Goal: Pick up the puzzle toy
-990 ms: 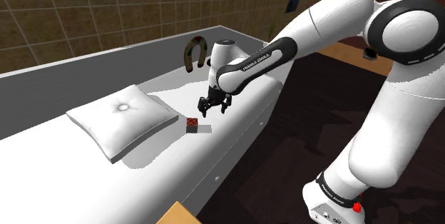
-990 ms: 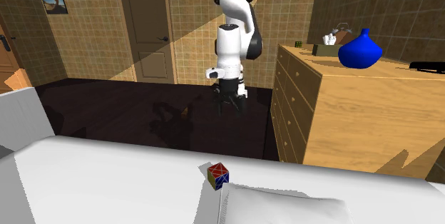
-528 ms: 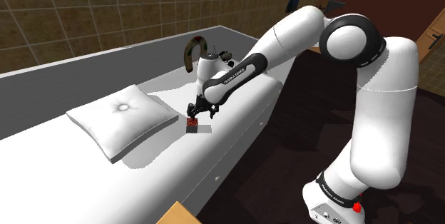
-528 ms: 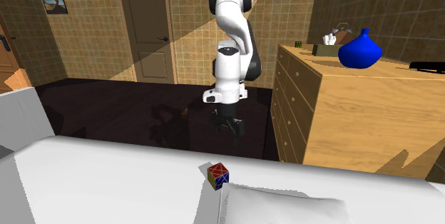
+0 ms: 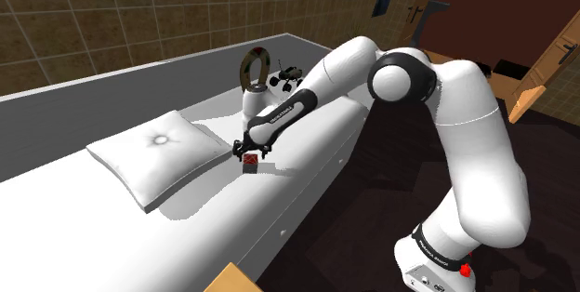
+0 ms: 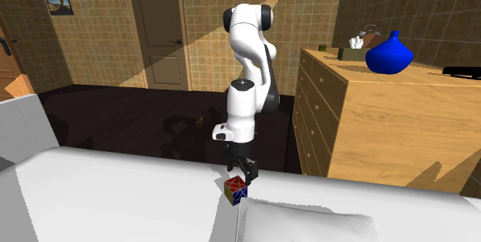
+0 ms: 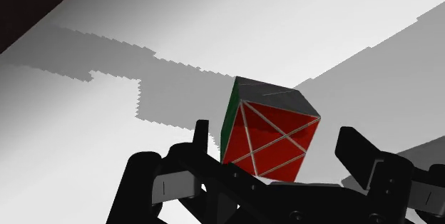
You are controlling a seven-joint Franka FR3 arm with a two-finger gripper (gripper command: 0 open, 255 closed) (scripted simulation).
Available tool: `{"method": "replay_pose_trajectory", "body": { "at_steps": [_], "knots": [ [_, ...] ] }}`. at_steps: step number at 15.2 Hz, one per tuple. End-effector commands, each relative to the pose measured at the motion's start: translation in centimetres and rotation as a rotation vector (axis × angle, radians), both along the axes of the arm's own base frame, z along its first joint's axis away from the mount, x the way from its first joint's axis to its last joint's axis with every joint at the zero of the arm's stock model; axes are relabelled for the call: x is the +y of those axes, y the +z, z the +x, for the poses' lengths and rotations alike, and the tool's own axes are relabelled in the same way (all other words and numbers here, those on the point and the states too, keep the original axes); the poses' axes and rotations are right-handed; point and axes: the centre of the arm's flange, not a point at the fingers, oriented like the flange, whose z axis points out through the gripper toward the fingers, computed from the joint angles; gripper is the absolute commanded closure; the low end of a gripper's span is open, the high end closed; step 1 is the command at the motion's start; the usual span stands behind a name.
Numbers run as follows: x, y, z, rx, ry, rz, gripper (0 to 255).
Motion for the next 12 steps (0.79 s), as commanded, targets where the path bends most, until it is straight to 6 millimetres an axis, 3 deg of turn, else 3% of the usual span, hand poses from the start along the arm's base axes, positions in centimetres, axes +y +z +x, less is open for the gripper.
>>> {"method": "replay_pose_trajectory", "body": {
  "at_steps": [1, 9, 10, 12],
  "knots": [
    [-0.2, -1.3, 1.1, -0.003, -0.008, -0.002, 0],
    [-0.2, -4.8, 1.1, -0.003, -0.008, -0.002, 0],
    [-0.3, -4.8, 1.1, -0.003, -0.008, -0.002, 255],
    [-0.3, -4.8, 1.1, -0.003, -0.008, -0.002, 255]
  ]
}}
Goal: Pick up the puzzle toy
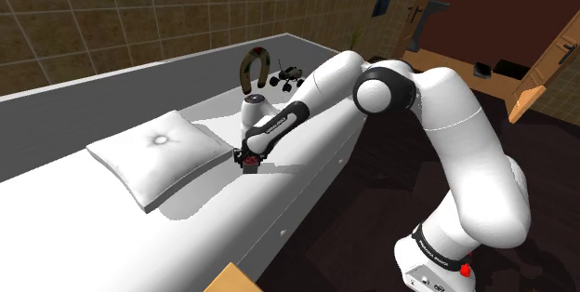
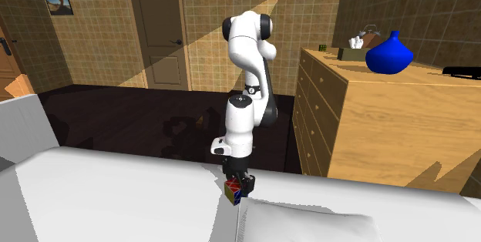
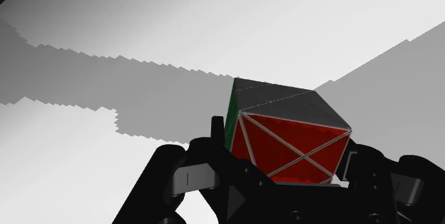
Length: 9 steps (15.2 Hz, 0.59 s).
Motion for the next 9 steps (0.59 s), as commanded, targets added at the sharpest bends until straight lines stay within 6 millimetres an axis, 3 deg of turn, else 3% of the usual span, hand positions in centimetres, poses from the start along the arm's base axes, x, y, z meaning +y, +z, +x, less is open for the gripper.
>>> {"method": "replay_pose_trajectory", "body": {
  "at_steps": [1, 7, 9],
  "knots": [
    [0.0, -0.1, 0.0, 0.001, 0.000, 0.000, 255],
    [0.0, -0.1, 0.0, 0.001, 0.000, 0.000, 255],
    [0.0, 0.9, 0.0, 0.001, 0.000, 0.000, 255]
  ]
}}
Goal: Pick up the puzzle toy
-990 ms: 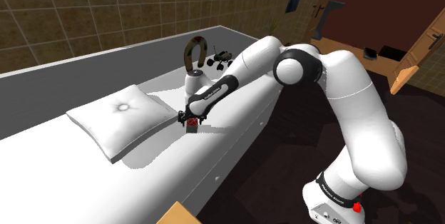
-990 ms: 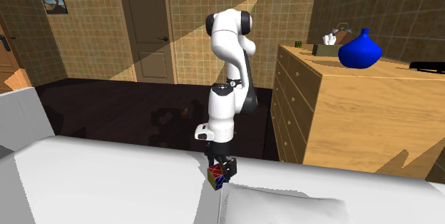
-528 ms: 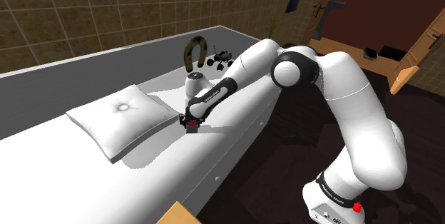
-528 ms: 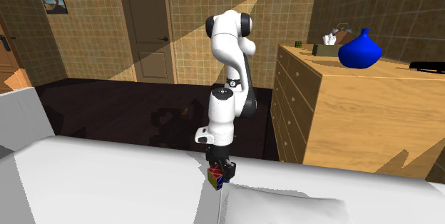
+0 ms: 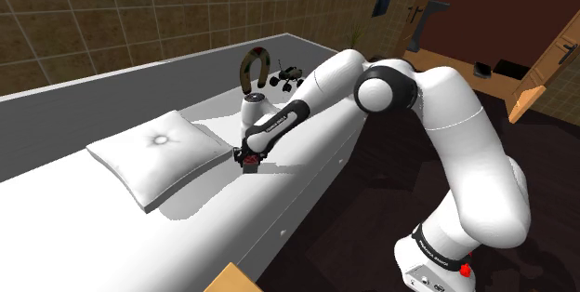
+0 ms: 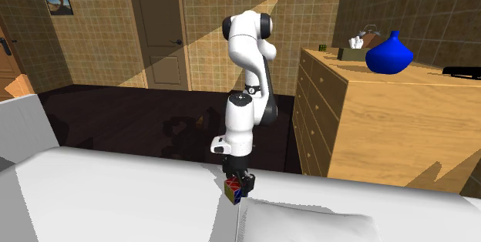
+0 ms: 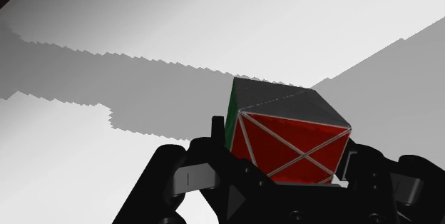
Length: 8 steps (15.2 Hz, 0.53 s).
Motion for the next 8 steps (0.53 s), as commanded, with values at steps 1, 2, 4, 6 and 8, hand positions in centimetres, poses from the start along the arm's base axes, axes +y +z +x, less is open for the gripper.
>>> {"method": "replay_pose_trajectory", "body": {
  "at_steps": [1, 2, 4, 6, 8],
  "knots": [
    [0.0, 0.9, 0.0, 0.000, 0.000, 0.000, 255],
    [0.0, 1.5, 0.0, 0.000, 0.000, 0.000, 255],
    [0.0, 2.5, 0.0, 0.000, 0.000, 0.000, 255],
    [0.0, 3.6, 0.0, 0.000, 0.000, 0.000, 255],
    [0.0, 4.6, 0.0, 0.000, 0.000, 0.000, 255]
  ]
}}
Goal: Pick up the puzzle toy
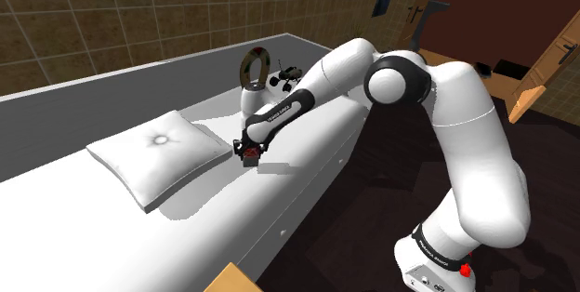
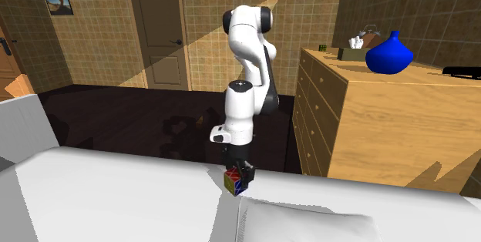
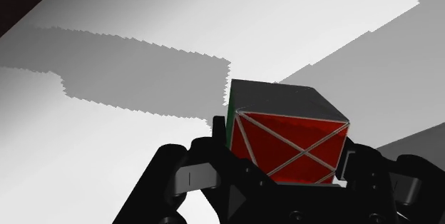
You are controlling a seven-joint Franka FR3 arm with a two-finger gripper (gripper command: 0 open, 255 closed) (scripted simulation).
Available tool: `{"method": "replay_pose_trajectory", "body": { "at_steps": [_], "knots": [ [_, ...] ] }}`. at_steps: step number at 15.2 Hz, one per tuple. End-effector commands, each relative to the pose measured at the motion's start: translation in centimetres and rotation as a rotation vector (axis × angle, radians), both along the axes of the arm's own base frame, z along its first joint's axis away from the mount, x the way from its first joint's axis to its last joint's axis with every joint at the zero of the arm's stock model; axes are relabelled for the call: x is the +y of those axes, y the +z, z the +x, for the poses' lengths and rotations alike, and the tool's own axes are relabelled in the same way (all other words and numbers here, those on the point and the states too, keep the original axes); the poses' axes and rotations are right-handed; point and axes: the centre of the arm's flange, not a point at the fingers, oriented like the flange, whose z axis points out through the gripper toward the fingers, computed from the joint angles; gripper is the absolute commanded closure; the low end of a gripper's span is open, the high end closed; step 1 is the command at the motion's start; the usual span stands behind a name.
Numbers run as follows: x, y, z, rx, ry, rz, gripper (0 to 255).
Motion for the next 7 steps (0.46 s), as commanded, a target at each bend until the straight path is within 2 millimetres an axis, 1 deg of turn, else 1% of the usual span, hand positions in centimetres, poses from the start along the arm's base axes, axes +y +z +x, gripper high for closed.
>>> {"method": "replay_pose_trajectory", "body": {
  "at_steps": [1, 5, 7],
  "knots": [
    [0.0, 1.1, -0.1, 0.000, 0.000, 0.000, 255],
    [0.0, 3.2, -0.1, 0.000, 0.000, 0.000, 255],
    [0.0, 3.3, -0.1, 0.000, 0.000, 0.000, 255]
  ]
}}
